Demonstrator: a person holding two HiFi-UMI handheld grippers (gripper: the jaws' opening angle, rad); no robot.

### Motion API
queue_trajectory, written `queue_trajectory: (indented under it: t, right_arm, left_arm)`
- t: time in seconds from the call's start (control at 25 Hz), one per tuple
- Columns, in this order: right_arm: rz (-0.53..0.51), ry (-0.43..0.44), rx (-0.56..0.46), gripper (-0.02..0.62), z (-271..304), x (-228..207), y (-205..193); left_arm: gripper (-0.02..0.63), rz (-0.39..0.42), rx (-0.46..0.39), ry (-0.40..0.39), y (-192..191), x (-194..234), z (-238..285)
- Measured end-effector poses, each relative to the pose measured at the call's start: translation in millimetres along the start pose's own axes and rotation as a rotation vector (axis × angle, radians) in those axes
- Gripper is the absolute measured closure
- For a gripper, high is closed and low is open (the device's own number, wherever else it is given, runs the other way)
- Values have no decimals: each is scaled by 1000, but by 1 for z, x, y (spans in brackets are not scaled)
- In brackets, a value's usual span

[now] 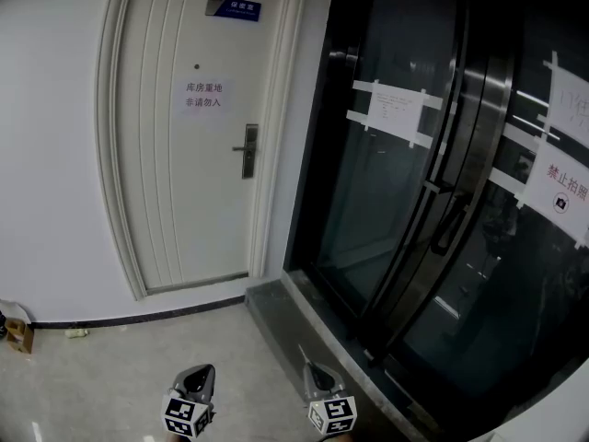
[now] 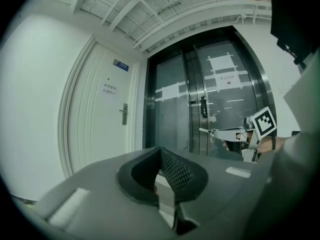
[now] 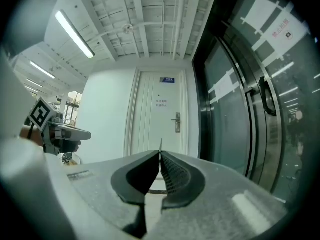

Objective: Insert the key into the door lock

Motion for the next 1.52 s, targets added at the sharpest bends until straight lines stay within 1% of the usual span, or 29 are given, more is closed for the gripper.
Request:
queue_trajectory:
  t: [0.28,0.52,0.76,1.04,1.28,1.52]
  right_arm:
    - [2,-19,-5,584,3,-7,0]
    - [15,-35,-5,584,22,-25,2]
    - [30,-52,-11,584,62,-65,10]
    - [59,-56,-6,584,106,-121,21]
    - [50,-54,5,584,137,-167,29]
    - [50,-39,-9,584,168,-209,36]
  left_arm:
    - [604,25,-9,-11,2,2,14]
    - [604,18,-12,-26,9,7,44]
    - [604,28,-19,-35,29,14,102]
    - [604,33,-17,-59,57,12,176]
    - [604,21,-13,-70,77,8,234]
    - [604,44,-23,-64,99,0,286]
Point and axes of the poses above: the fingertips, and each gripper's own axes: z forward along the fingers, x to its left, y out of its top, the point moved 6 cm from there along -z, backward along the fingers, and after that the axes turned 14 degrees about x, right-handed, at the moved point
